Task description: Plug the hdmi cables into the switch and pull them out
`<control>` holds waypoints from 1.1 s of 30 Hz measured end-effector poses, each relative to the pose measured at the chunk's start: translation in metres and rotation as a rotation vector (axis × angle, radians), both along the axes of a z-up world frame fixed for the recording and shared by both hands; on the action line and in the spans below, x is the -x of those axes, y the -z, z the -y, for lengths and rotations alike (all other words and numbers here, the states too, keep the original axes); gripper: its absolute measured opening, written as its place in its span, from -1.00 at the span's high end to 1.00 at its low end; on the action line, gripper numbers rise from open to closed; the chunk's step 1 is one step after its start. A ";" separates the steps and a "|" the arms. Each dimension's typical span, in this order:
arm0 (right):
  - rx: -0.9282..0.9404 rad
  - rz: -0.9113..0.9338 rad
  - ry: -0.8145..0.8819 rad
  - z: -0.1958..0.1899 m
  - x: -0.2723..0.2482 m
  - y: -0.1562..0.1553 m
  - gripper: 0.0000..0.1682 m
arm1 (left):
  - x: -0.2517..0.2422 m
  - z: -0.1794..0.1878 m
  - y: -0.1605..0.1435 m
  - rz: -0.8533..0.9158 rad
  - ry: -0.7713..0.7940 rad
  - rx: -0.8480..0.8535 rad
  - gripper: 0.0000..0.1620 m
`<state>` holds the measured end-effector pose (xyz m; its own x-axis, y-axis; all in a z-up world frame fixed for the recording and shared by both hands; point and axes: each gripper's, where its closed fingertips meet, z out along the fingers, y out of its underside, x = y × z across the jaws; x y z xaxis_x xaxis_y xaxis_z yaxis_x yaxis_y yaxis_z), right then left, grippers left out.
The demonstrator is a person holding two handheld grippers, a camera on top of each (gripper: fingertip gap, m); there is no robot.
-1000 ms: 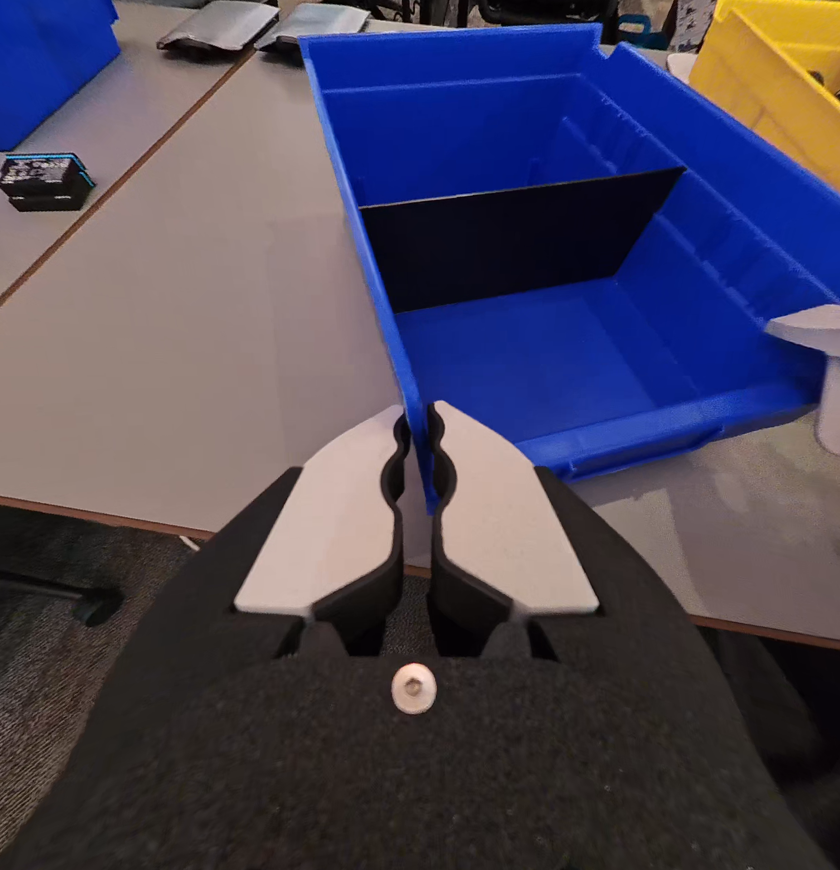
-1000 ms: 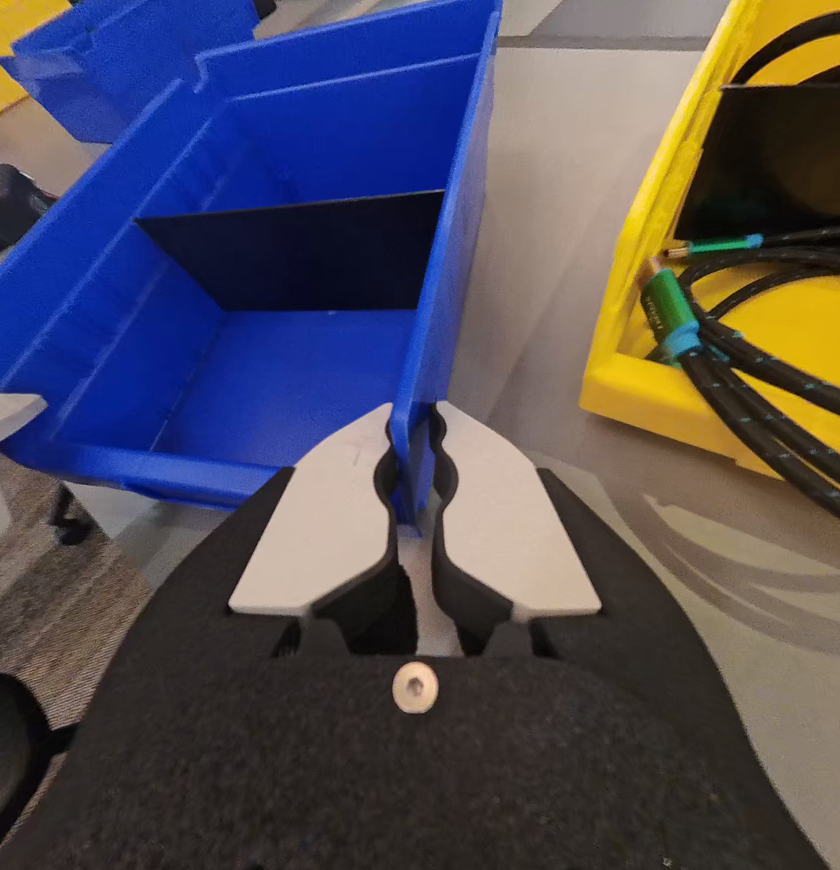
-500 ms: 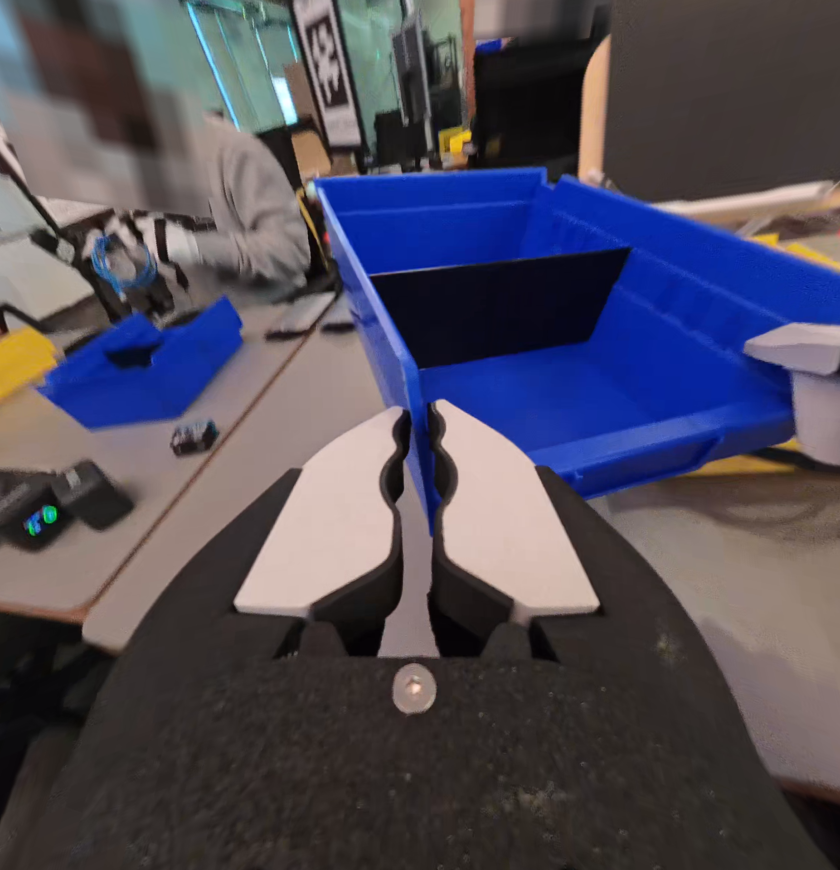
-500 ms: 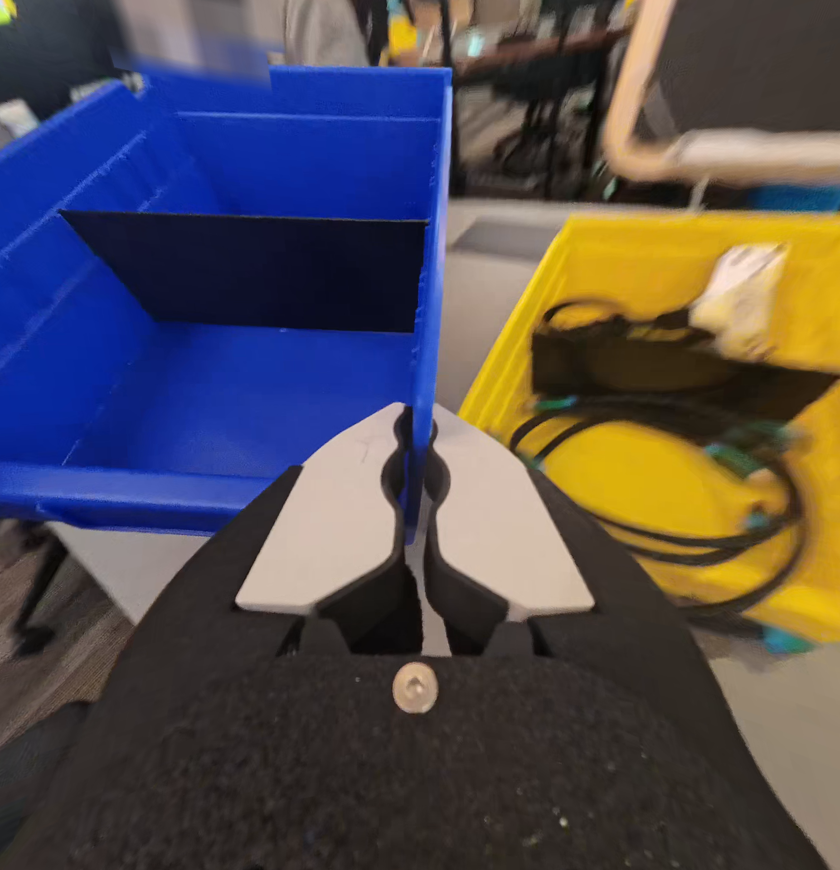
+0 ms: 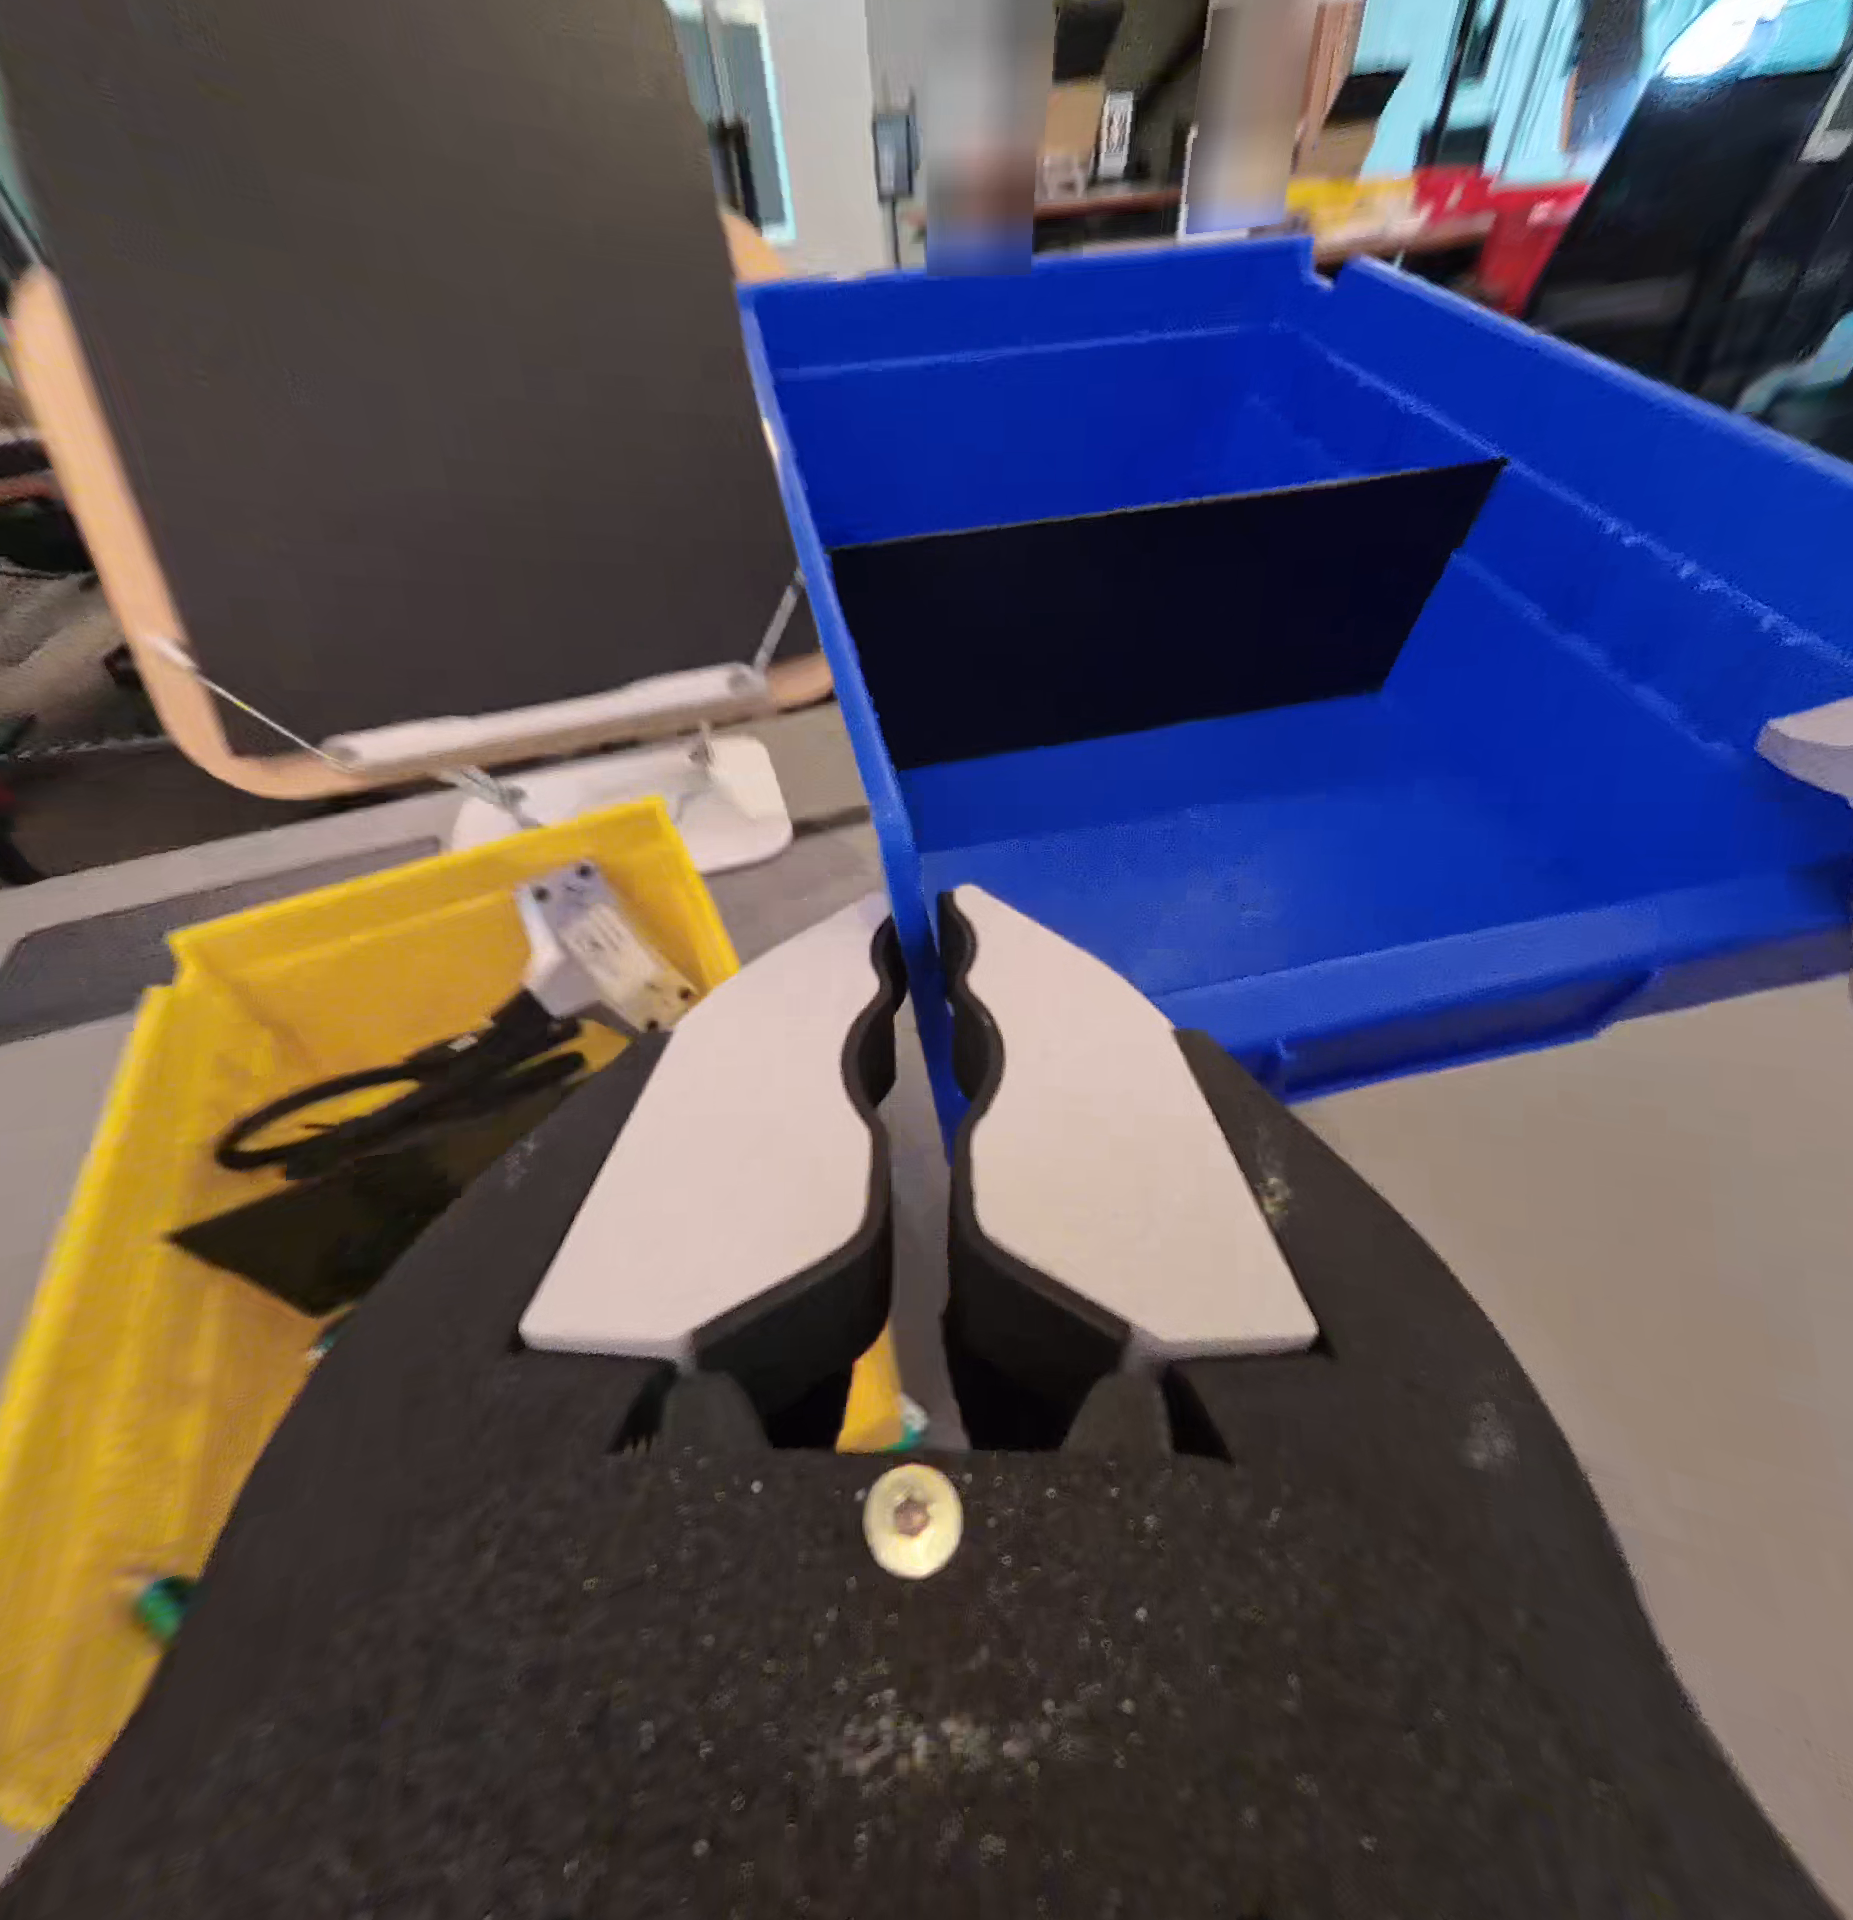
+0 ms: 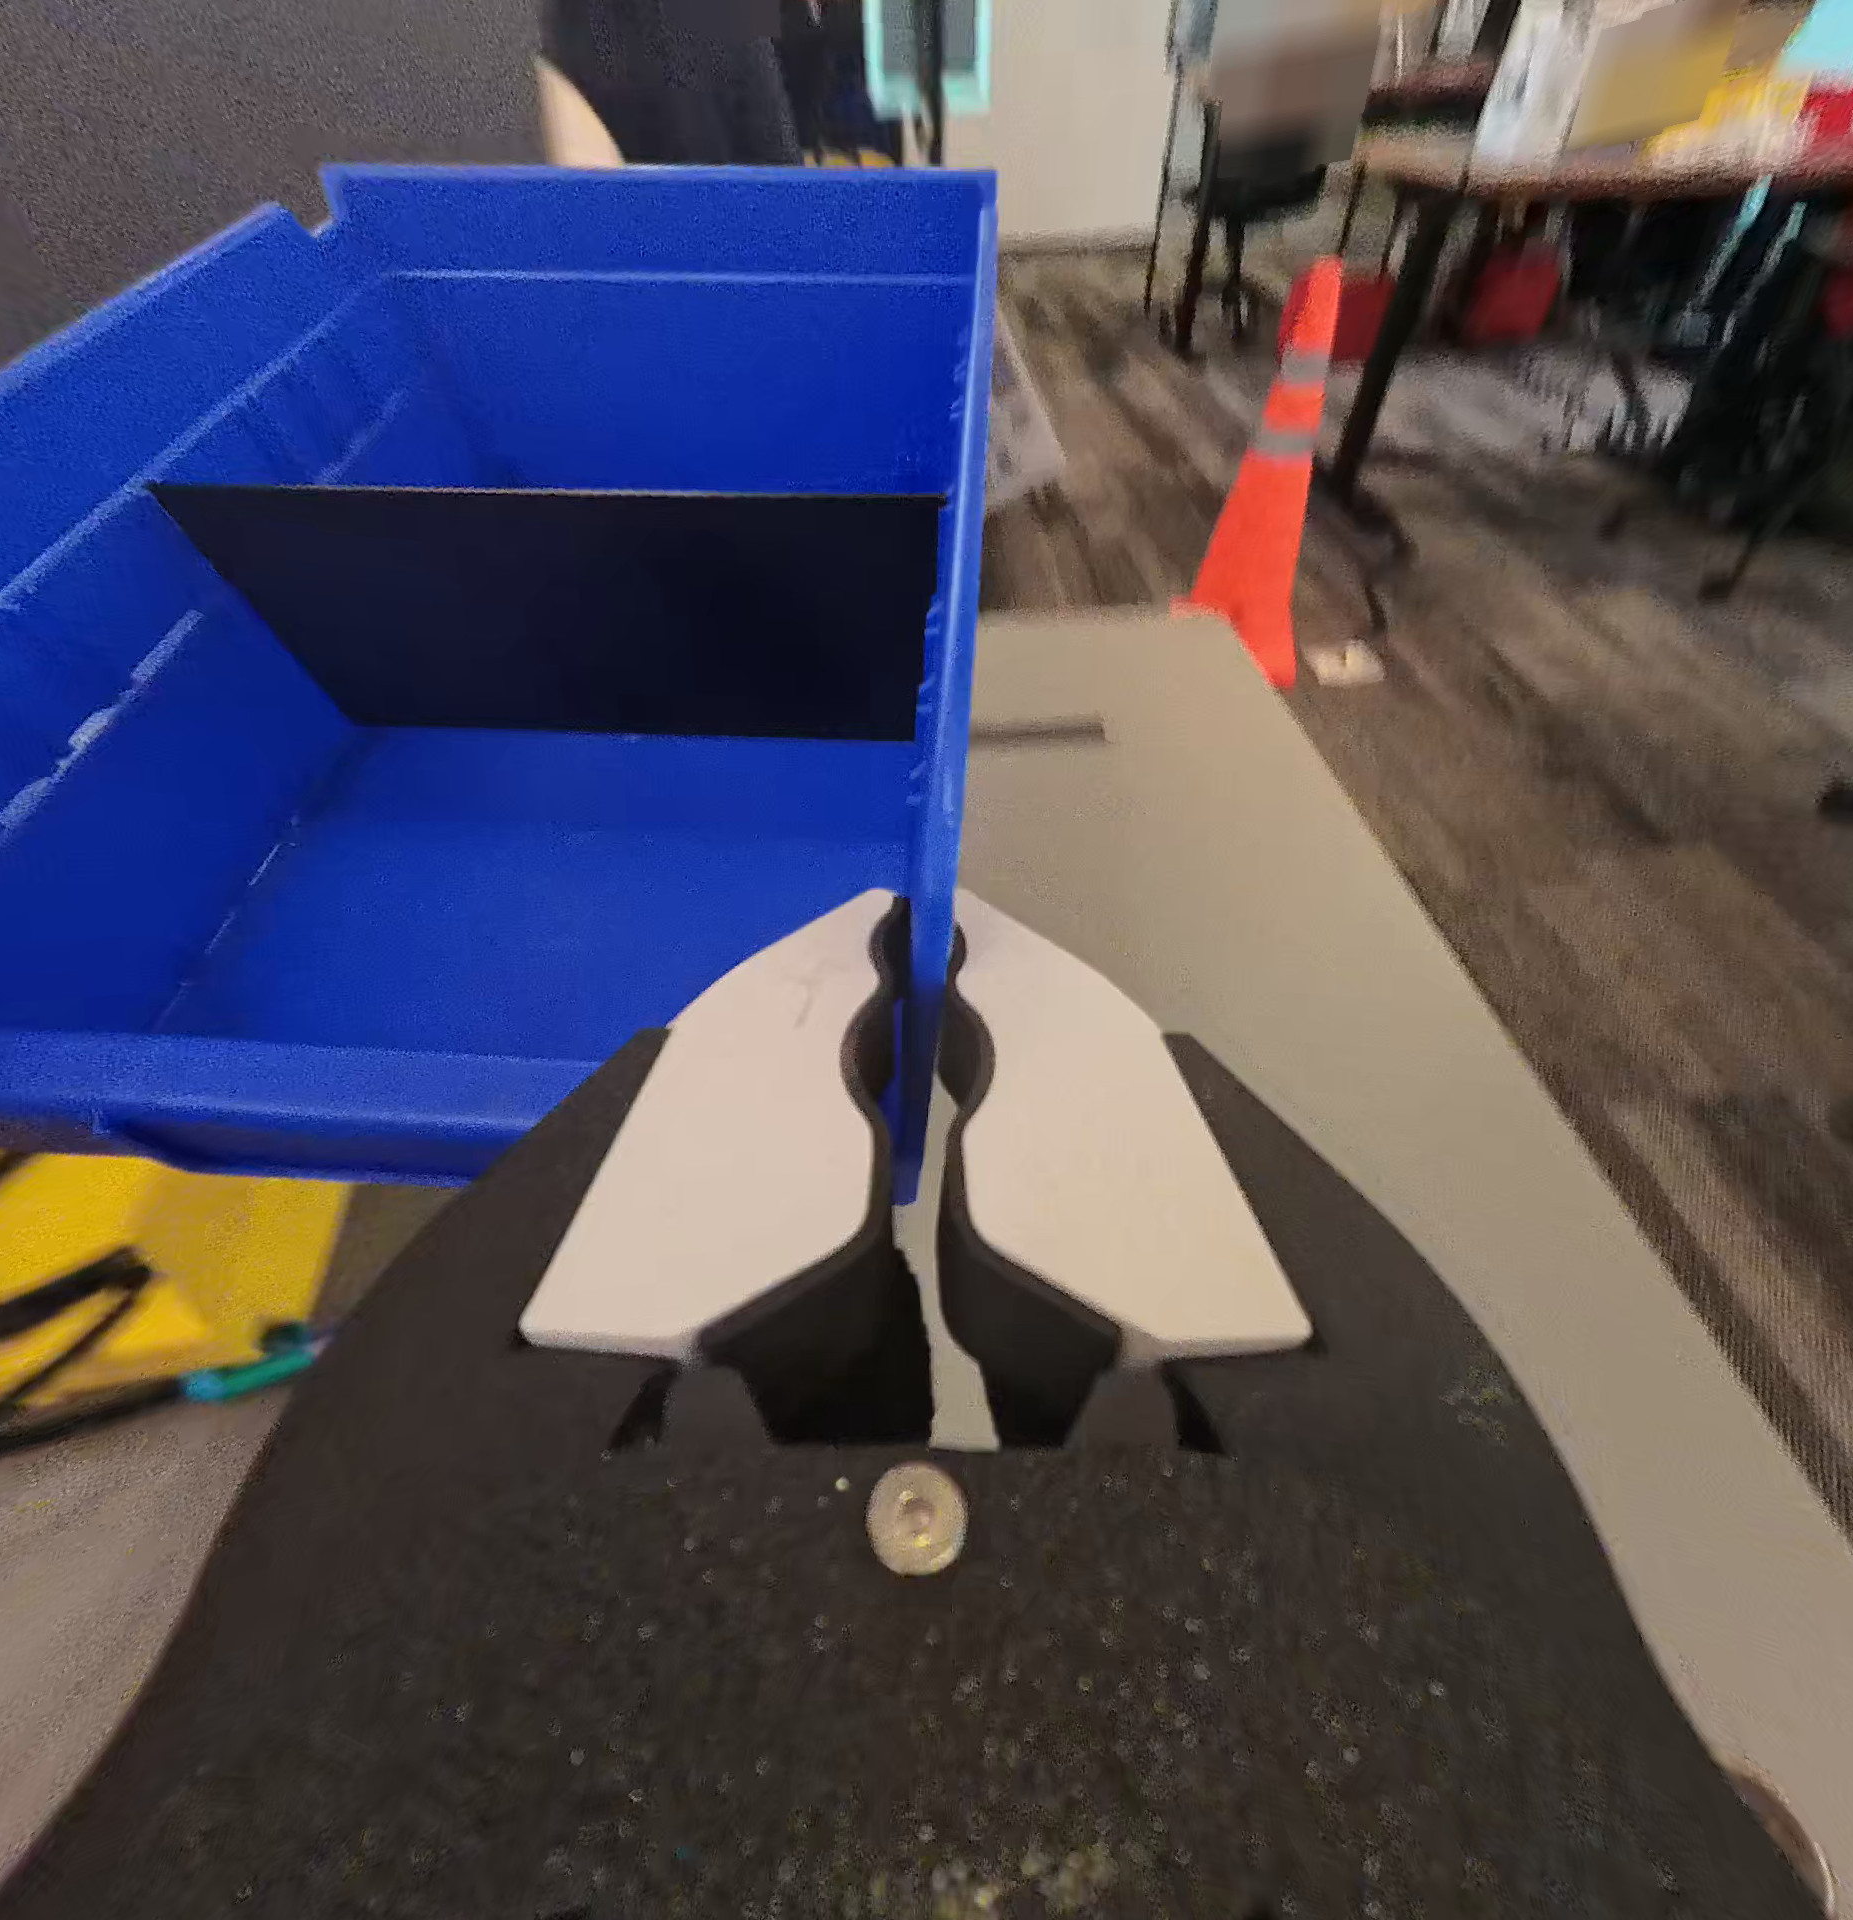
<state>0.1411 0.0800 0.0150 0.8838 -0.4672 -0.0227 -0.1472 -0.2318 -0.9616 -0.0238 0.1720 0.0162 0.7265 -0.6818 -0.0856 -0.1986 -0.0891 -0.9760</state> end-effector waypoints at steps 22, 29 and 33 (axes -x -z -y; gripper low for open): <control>0.337 0.118 0.029 0.033 -0.094 0.124 0.31 | -0.016 0.030 0.079 -0.084 0.224 0.083 0.67; 0.258 0.194 -0.046 0.020 -0.033 0.076 0.16 | 0.110 -0.020 0.024 -0.023 0.064 0.034 0.30; 0.170 0.095 -0.273 -0.018 0.065 0.062 0.12 | 0.189 -0.049 0.059 -0.058 -0.094 0.075 0.27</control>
<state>0.0761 0.0982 -0.0470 0.9714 -0.2027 0.1238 0.0311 -0.4085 -0.9122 -0.2125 0.2212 -0.0428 0.7826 -0.6173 -0.0805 -0.2419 -0.1823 -0.9530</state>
